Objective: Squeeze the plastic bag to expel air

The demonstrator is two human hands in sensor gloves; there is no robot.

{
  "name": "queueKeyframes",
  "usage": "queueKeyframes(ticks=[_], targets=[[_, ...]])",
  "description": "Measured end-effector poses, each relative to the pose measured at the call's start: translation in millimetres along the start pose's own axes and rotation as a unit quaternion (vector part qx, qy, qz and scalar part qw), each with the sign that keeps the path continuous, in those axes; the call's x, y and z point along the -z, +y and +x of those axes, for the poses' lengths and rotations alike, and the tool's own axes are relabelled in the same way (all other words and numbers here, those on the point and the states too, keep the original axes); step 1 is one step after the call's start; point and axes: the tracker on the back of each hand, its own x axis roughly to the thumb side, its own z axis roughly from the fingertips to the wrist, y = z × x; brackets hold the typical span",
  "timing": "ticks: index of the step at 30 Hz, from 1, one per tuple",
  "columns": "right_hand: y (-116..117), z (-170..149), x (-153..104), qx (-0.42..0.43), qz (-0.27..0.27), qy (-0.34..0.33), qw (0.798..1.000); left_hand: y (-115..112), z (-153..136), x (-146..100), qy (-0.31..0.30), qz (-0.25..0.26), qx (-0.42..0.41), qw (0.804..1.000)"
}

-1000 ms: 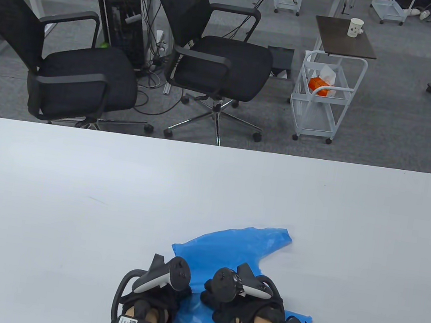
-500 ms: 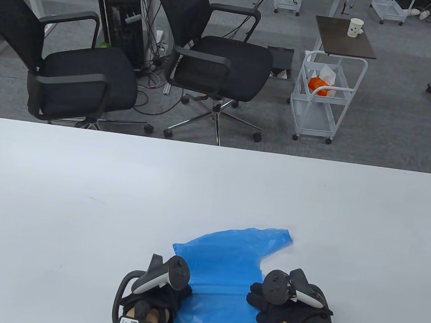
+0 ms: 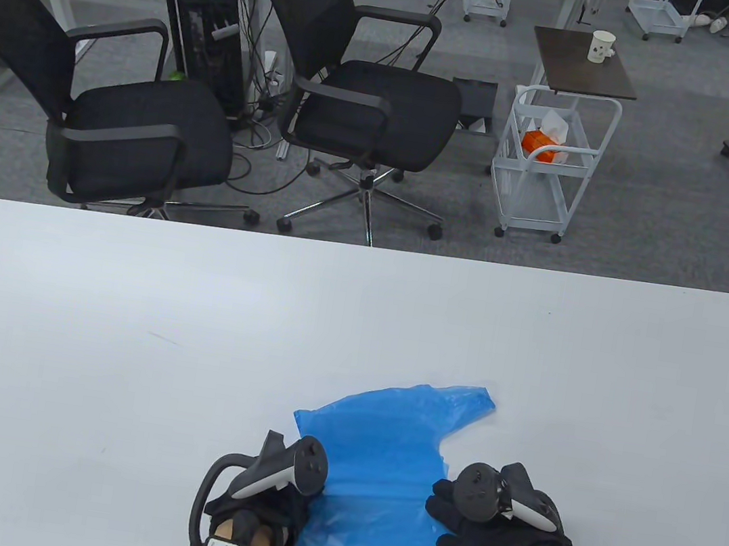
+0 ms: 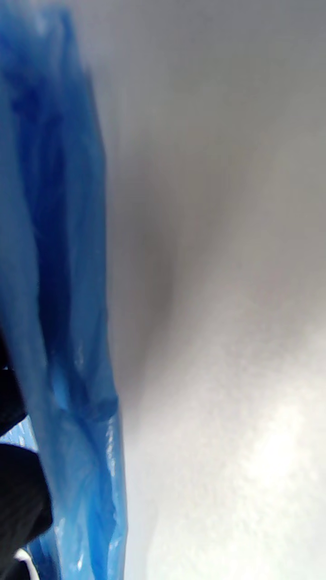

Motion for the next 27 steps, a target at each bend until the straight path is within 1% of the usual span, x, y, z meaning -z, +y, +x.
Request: queueKeyframes(ticks=[2,5,10,13,15,18,20,23,24,26,27], targets=[[0,0,0,-0.001,0.001,0.0,1.0,8,-1,0,0.018,0.017,-0.005,1.0],[0,0,0,0.003,0.003,0.001,1.0,10,-3,10,0.033,0.002,0.002,0.999],[0,-1,0,0.004,0.003,0.002,1.0,-3,-10,28,0.055,-0.037,-0.021,0.998],[-1,-1,0,0.003,0.003,0.001,1.0,-11,-18,34,0.055,-0.058,-0.04,0.996],[-1,-3,0,0.011,0.006,0.0,1.0,-11,-23,34,0.05,-0.058,-0.067,0.995],[-10,-5,2,0.033,0.035,-0.002,0.999,-14,-25,35,0.047,-0.061,-0.089,0.993],[-20,-3,1,0.06,0.019,-0.011,0.998,-14,-22,34,0.051,-0.06,-0.08,0.994],[-42,19,-1,0.06,-0.054,-0.059,0.995,-15,-20,34,0.049,-0.059,-0.077,0.994],[-50,39,0,0.041,-0.083,-0.082,0.992,-15,-21,34,0.047,-0.06,-0.083,0.994],[-56,62,5,0.01,-0.101,-0.099,0.99,-15,-23,35,0.043,-0.062,-0.092,0.993],[-58,78,11,-0.008,-0.097,-0.103,0.99,-15,-24,35,0.04,-0.063,-0.098,0.992]])
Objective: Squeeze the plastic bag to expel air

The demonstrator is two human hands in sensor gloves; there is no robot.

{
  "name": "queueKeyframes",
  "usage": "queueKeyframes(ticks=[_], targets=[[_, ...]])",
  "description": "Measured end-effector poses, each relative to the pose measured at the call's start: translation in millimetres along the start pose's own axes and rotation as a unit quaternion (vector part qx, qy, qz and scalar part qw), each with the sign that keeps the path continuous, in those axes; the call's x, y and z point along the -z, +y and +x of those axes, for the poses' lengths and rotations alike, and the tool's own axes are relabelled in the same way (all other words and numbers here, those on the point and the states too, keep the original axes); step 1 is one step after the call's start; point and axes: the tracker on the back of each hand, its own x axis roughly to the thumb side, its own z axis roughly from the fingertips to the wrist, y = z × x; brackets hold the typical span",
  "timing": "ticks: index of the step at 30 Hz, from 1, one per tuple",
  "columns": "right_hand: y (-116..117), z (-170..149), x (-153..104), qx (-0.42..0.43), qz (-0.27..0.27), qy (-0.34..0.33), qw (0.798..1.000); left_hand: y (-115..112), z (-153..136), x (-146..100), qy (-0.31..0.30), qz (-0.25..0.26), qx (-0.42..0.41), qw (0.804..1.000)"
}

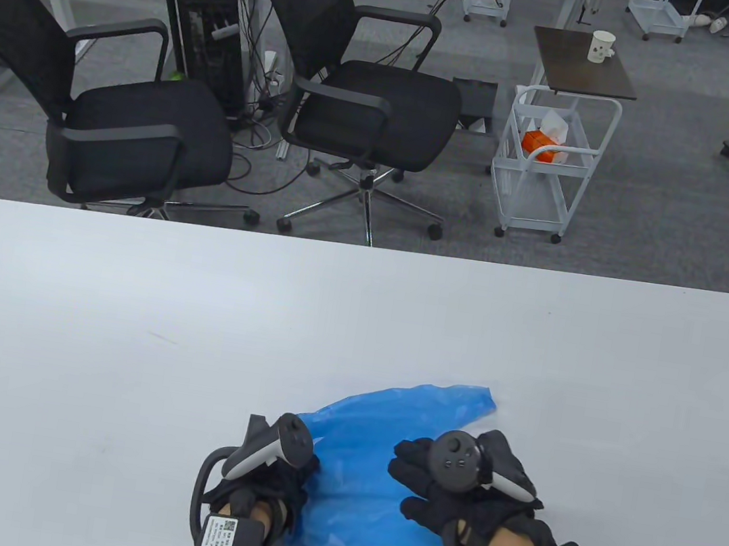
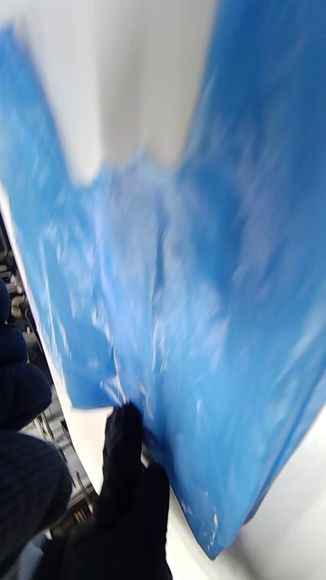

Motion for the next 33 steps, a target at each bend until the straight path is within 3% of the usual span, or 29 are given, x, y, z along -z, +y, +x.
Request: queueKeyframes(ticks=[5,11,16,33], targets=[[21,42,46,-0.035,0.066,0.024,0.997,-2,-11,3,-0.022,-0.012,-0.058,0.998],[51,43,70,-0.037,0.113,0.062,0.991,-2,-11,2,-0.021,-0.01,-0.051,0.998],[49,18,60,-0.02,0.103,0.064,0.992,-1,-11,2,-0.022,-0.01,-0.057,0.998],[28,-98,-4,0.063,0.077,0.189,0.977,0,-12,2,-0.011,0.001,-0.049,0.999]])
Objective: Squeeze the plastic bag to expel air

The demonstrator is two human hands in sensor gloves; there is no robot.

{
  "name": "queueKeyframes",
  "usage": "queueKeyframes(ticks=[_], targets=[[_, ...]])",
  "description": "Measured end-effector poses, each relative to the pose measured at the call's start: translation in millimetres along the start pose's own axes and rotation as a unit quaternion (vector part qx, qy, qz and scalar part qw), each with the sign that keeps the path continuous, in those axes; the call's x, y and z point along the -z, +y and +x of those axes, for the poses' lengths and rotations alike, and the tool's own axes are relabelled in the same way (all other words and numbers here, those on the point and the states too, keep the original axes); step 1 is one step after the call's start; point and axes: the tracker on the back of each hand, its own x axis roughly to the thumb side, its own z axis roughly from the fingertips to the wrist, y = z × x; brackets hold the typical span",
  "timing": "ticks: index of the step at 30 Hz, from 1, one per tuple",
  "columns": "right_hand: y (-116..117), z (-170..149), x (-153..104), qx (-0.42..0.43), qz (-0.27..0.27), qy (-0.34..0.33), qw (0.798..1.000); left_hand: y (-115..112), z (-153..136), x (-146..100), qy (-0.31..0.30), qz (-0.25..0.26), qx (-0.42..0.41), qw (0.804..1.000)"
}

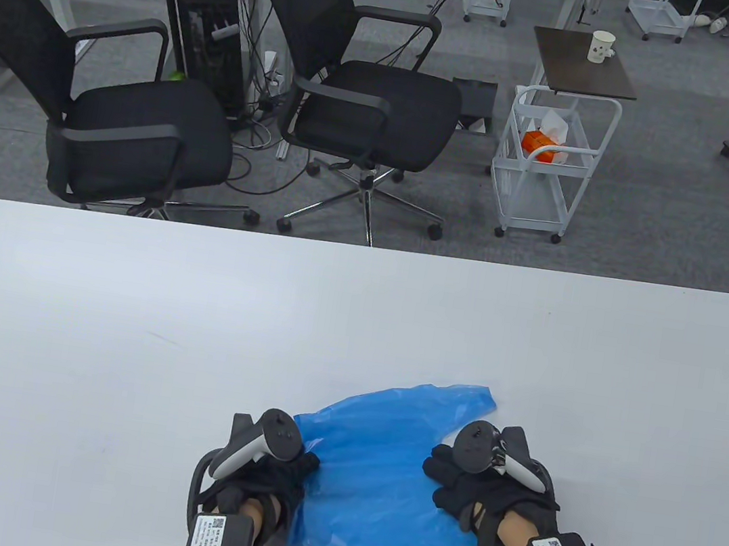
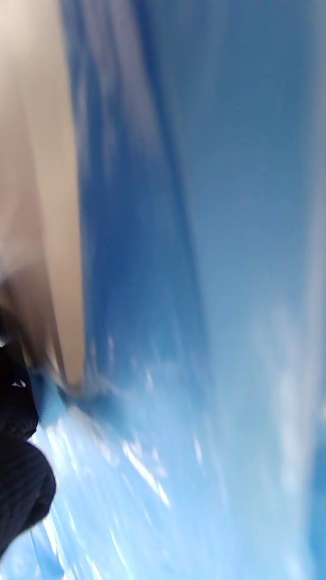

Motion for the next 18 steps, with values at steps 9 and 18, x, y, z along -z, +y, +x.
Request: queueKeyframes(ticks=[9,18], targets=[[7,-3,-6,-0.018,-0.035,0.011,0.999,7,10,-8,0.002,0.024,0.052,0.998],[9,-5,-6,-0.005,-0.037,0.003,0.999,25,49,-18,-0.013,0.102,0.124,0.987]])
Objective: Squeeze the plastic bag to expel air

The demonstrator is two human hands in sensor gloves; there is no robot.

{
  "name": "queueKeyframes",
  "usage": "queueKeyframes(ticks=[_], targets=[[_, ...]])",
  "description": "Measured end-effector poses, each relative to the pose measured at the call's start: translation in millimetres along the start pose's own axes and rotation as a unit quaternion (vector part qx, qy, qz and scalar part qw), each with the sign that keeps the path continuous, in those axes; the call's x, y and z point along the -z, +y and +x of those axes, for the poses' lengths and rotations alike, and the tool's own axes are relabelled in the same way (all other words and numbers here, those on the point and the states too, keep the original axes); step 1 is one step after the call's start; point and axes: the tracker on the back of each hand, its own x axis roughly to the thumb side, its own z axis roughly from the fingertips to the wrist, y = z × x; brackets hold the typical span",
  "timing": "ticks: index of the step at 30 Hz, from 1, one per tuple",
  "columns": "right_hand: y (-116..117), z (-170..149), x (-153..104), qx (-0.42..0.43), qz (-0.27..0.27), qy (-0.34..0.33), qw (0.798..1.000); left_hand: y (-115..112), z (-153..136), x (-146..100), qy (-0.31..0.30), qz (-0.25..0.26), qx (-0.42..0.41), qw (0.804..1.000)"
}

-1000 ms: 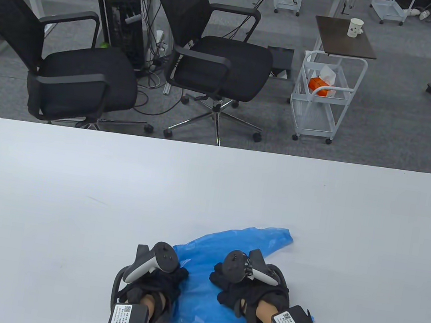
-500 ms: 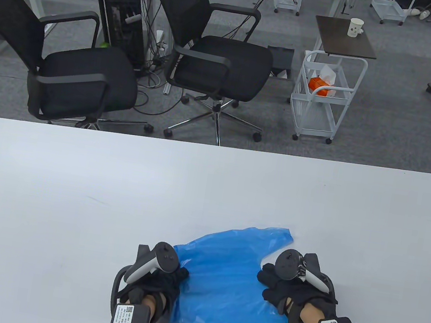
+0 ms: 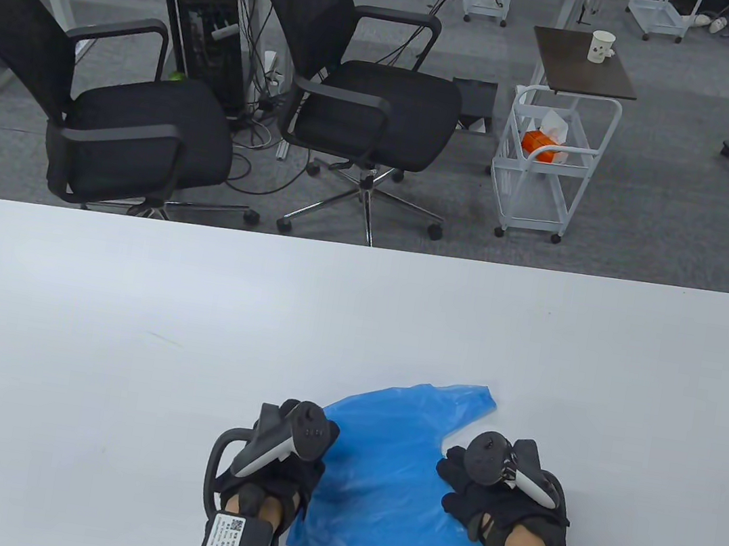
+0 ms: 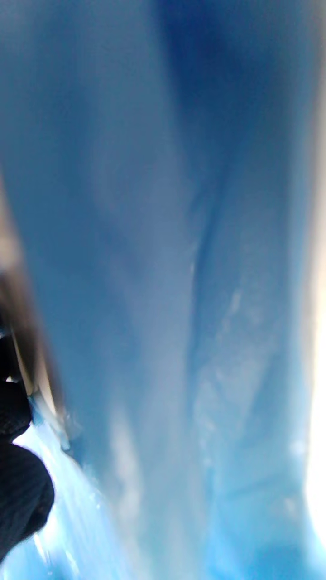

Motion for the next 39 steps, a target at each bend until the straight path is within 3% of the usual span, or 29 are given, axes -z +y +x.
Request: queueKeyframes(ticks=[5,9,11,14,18,19,23,27,32,39], targets=[[0,0,0,0.001,0.004,0.0,1.0,-16,-6,29,0.066,-0.057,0.051,0.995],[-1,0,0,0.006,0.009,-0.001,1.0,-30,-23,41,0.073,-0.088,-0.018,0.993],[-2,2,1,-0.003,0.015,0.002,1.0,-32,-27,41,0.062,-0.079,-0.059,0.993],[-18,15,0,-0.018,0.031,0.0,0.999,-33,-28,40,0.056,-0.079,-0.057,0.994],[-49,62,-10,-0.011,-0.113,-0.095,0.989,-34,-28,40,0.052,-0.082,-0.072,0.993],[-51,75,-9,-0.023,-0.119,-0.115,0.986,-35,-27,40,0.052,-0.081,-0.07,0.993],[-41,131,11,-0.087,-0.073,-0.134,0.984,-37,-27,40,0.04,-0.08,-0.074,0.993],[-17,158,42,-0.109,-0.022,-0.1,0.989,-40,-33,42,0.032,-0.089,-0.118,0.988],[5,149,66,-0.117,0.027,-0.045,0.992,-40,-34,42,0.027,-0.097,-0.123,0.987],[-8,104,68,-0.075,0.021,-0.023,0.997,-40,-33,42,0.029,-0.101,-0.125,0.987]])
